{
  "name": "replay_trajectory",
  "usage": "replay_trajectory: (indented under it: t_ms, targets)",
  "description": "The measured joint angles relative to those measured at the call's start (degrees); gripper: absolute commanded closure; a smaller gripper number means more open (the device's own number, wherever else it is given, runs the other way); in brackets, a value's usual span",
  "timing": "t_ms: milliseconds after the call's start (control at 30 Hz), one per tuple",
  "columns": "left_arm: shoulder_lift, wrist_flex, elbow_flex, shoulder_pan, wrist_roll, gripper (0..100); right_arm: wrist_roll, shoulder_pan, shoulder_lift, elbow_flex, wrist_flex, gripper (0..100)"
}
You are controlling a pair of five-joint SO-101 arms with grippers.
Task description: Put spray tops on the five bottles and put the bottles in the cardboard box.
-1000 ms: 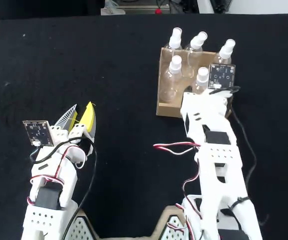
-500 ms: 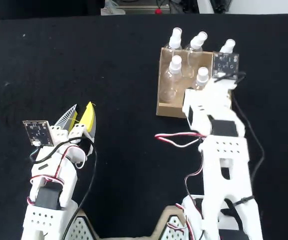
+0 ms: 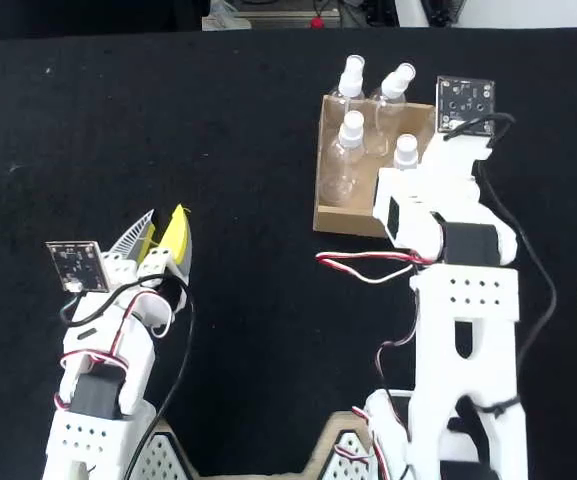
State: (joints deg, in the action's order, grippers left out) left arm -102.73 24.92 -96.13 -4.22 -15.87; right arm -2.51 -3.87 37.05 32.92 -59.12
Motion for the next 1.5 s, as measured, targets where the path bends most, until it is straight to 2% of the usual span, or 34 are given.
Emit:
replay_trajectory:
  t_ms: [167, 400, 600, 700, 833, 933, 1100, 1200, 1500]
  targets:
    - [0.0, 0.7, 0.0, 0.0, 5.8, 97, 0.0, 0.0, 5.5, 3.9, -4.6, 97.6]
    - [0.0, 0.7, 0.0, 0.0, 6.4, 97, 0.0, 0.0, 16.2, 21.6, -1.6, 97.6]
    - [0.0, 1.2, 0.0, 0.0, 6.5, 97, -0.1, 0.1, 32.2, 37.0, 1.8, 97.6]
    - [-0.1, 4.6, 0.0, 0.0, 6.5, 97, -0.2, 0.1, 42.4, 43.7, 1.3, 97.5]
    - [-0.1, 13.1, 3.3, -0.1, 6.5, 97, -0.1, 0.2, 57.0, 51.3, -3.3, 97.5]
    - [-0.2, 14.2, 4.2, 0.0, 6.5, 97, -0.1, 0.3, 65.3, 56.0, -8.1, 97.5]
    - [-0.2, 14.3, 4.2, 0.0, 6.9, 97, -0.1, 0.3, 66.0, 61.9, -10.2, 97.7]
    - [-0.2, 17.8, 4.3, 1.2, 8.0, 97, -0.1, 0.2, 66.0, 63.6, -11.3, 97.9]
    - [-0.1, 33.0, 0.4, 3.1, 22.0, 96, 0.0, 0.3, 66.0, 63.6, -14.3, 97.9]
